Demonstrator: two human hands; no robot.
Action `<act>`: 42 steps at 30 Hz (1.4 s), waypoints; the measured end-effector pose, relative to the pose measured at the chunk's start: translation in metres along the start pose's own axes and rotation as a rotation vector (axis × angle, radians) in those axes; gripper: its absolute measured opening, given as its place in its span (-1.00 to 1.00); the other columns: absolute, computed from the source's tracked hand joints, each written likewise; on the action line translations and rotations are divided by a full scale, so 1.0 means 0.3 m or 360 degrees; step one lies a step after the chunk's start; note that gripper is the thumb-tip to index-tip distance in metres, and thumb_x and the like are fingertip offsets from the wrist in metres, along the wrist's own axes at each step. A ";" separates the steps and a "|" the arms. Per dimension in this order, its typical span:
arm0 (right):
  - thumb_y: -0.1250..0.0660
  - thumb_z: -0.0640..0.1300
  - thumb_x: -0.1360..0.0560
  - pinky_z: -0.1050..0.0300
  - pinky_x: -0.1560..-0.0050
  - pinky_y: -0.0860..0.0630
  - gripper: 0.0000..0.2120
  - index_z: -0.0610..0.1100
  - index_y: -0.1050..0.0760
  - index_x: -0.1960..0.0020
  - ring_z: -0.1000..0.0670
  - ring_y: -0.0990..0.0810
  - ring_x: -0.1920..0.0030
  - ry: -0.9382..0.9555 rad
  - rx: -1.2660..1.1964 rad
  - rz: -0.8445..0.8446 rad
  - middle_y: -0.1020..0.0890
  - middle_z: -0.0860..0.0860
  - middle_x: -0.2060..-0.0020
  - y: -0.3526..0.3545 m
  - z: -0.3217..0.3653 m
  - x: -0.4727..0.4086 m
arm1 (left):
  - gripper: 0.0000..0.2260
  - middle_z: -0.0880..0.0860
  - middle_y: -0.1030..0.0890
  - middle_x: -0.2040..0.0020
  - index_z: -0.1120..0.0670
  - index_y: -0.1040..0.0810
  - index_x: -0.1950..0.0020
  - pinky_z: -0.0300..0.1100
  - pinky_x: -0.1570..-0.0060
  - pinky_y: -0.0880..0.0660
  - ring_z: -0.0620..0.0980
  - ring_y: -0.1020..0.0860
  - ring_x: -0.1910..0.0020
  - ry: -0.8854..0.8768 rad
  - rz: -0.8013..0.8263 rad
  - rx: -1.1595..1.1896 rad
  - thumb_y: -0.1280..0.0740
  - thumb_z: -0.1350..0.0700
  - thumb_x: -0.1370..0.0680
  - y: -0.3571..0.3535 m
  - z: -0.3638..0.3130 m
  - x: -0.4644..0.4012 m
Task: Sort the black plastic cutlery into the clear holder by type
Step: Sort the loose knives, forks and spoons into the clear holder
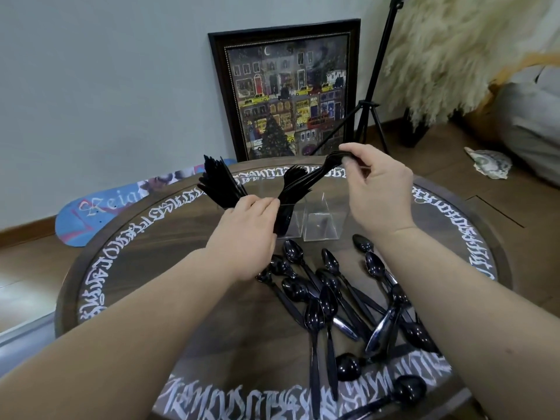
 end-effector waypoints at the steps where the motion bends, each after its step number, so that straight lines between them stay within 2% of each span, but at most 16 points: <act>1: -0.27 -0.23 -0.56 0.26 -0.04 -0.48 -0.79 -0.13 -0.61 -0.14 0.16 -0.53 0.11 0.0025 0.0014 0.0013 -0.67 0.03 0.03 -0.003 -0.001 -0.005 | -0.46 -0.02 -0.23 -0.49 0.10 -0.10 -0.53 -0.03 -0.32 -0.30 0.07 -0.16 -0.43 0.0000 0.0005 -0.0001 -0.19 0.02 -0.59 -0.005 0.000 0.000; 5: -0.27 -0.23 -0.56 0.18 -0.06 -0.51 -0.79 -0.14 -0.61 -0.14 0.10 -0.57 0.07 0.0121 0.0050 0.0064 -0.67 0.03 0.04 -0.022 -0.007 -0.010 | -0.43 -0.02 -0.23 -0.48 0.07 -0.11 -0.53 -0.01 -0.33 -0.30 0.06 -0.15 -0.43 0.0006 -0.0020 0.0006 -0.22 -0.01 -0.57 -0.018 0.004 -0.008; 7: -0.28 -0.24 -0.55 0.23 -0.05 -0.52 -0.80 -0.11 -0.61 -0.12 0.15 -0.58 0.07 0.0103 -0.0015 0.0072 -0.65 0.09 0.07 -0.024 -0.007 -0.015 | -0.42 -0.02 -0.22 -0.49 0.07 -0.10 -0.54 -0.01 -0.34 -0.29 0.06 -0.14 -0.43 0.0001 -0.0023 0.0001 -0.21 -0.03 -0.57 -0.023 0.004 -0.009; 9: -0.29 -0.26 -0.54 0.33 0.05 -0.50 -0.79 -0.04 -0.59 -0.09 0.23 -0.56 0.17 0.0030 -0.0172 -0.0007 -0.61 0.22 0.14 0.004 -0.008 -0.034 | -0.41 -0.01 -0.21 -0.49 0.07 -0.09 -0.54 -0.02 -0.35 -0.28 0.05 -0.13 -0.44 -0.0006 -0.0029 -0.0004 -0.21 -0.05 -0.57 -0.029 0.006 -0.009; 11: -0.29 -0.26 -0.54 0.35 0.14 -0.49 -0.79 0.01 -0.57 -0.06 0.23 -0.54 0.24 0.0009 -0.0225 -0.0051 -0.58 0.26 0.20 0.046 -0.011 -0.048 | -0.40 -0.02 -0.20 -0.49 0.07 -0.09 -0.54 -0.02 -0.36 -0.28 0.05 -0.13 -0.44 -0.0022 -0.0033 -0.0015 -0.21 -0.05 -0.57 -0.033 0.006 -0.009; 16: -0.29 -0.23 -0.55 0.35 0.26 -0.42 -0.81 0.04 -0.56 -0.03 0.11 -0.53 0.28 -0.0042 -0.0012 0.0207 -0.58 0.19 0.26 0.039 -0.050 -0.034 | -0.41 -0.03 -0.20 -0.50 0.06 -0.08 -0.54 -0.04 -0.37 -0.26 0.04 -0.12 -0.45 -0.0052 -0.0072 0.0008 -0.20 -0.04 -0.57 -0.037 0.011 -0.007; 20: -0.27 -0.21 -0.56 0.49 0.20 -0.38 -0.82 -0.07 -0.59 -0.10 0.13 -0.53 0.24 -0.0032 0.0044 0.0098 -0.60 0.11 0.20 0.011 -0.056 -0.044 | -0.41 -0.04 -0.18 -0.51 0.05 -0.06 -0.55 -0.05 -0.38 -0.24 0.03 -0.09 -0.47 -0.0071 -0.0092 0.0045 -0.20 -0.03 -0.58 -0.038 0.013 -0.003; 24: -0.26 -0.22 -0.55 0.36 0.12 -0.43 -0.81 -0.10 -0.60 -0.10 0.14 -0.52 0.23 -0.0002 -0.0004 0.0022 -0.60 0.12 0.19 0.000 -0.050 -0.066 | -0.41 -0.04 -0.19 -0.50 0.05 -0.08 -0.55 -0.04 -0.37 -0.26 0.02 -0.11 -0.47 -0.0108 -0.0115 0.0050 -0.22 -0.01 -0.57 -0.041 0.016 0.002; 28: -0.26 -0.24 -0.55 0.50 0.14 -0.35 -0.81 -0.13 -0.59 -0.11 0.18 -0.48 0.25 0.0103 0.0097 0.0047 -0.60 0.09 0.18 -0.010 -0.039 -0.074 | -0.41 -0.04 -0.20 -0.50 0.05 -0.08 -0.55 -0.05 -0.36 -0.28 0.01 -0.11 -0.47 -0.0123 -0.0134 0.0052 -0.22 -0.01 -0.57 -0.043 0.018 0.004; 30: -0.26 -0.24 -0.55 0.38 0.04 -0.42 -0.80 -0.14 -0.59 -0.12 0.10 -0.54 0.16 0.0228 0.0164 0.0102 -0.63 0.04 0.12 -0.032 -0.025 -0.070 | -0.41 -0.04 -0.20 -0.50 0.05 -0.08 -0.55 -0.06 -0.36 -0.27 0.00 -0.11 -0.47 -0.0128 -0.0142 0.0049 -0.22 -0.01 -0.57 -0.044 0.020 0.003; 32: -0.26 -0.25 -0.55 0.17 -0.05 -0.48 -0.80 -0.16 -0.59 -0.13 0.00 -0.59 0.07 0.0328 0.0229 0.0213 -0.66 -0.04 0.07 -0.066 -0.018 -0.062 | -0.40 -0.04 -0.20 -0.50 0.06 -0.09 -0.55 -0.05 -0.34 -0.27 0.00 -0.12 -0.47 -0.0135 -0.0151 0.0047 -0.23 0.00 -0.56 -0.043 0.021 0.005; 34: -0.26 -0.25 -0.55 0.02 -0.06 -0.51 -0.80 -0.17 -0.60 -0.12 -0.09 -0.60 0.03 0.0402 0.0338 0.0355 -0.66 -0.08 0.06 -0.110 -0.027 -0.047 | -0.40 -0.04 -0.21 -0.50 0.06 -0.10 -0.55 -0.05 -0.33 -0.29 0.01 -0.13 -0.46 -0.0145 -0.0164 0.0045 -0.23 0.00 -0.56 -0.042 0.022 0.007; 37: -0.28 -0.25 -0.54 0.01 0.01 -0.52 -0.79 -0.17 -0.61 -0.12 -0.14 -0.59 0.04 0.0490 0.0444 0.0493 -0.64 -0.09 0.09 -0.166 -0.035 -0.025 | -0.40 -0.02 -0.25 -0.48 0.08 -0.15 -0.53 -0.02 -0.29 -0.34 0.03 -0.17 -0.45 -0.0143 -0.0177 0.0037 -0.27 0.01 -0.54 -0.045 0.023 0.007; 42: -0.32 -0.26 -0.49 -0.05 0.10 -0.56 -0.79 -0.19 -0.62 -0.10 -0.18 -0.59 0.11 0.0646 0.0424 0.0590 -0.63 -0.12 0.14 -0.188 -0.028 -0.012 | -0.38 0.05 -0.42 -0.38 0.14 -0.33 -0.45 0.04 -0.11 -0.48 0.10 -0.35 -0.35 -0.0154 -0.0244 0.0015 -0.39 0.03 -0.43 -0.054 0.026 0.007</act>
Point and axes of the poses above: each hand's wrist, its own x-axis away from the middle knuckle, its own y-axis out of the back of the hand, z = x × y, the point moved 5 cm from there along -x, towards the middle knuckle
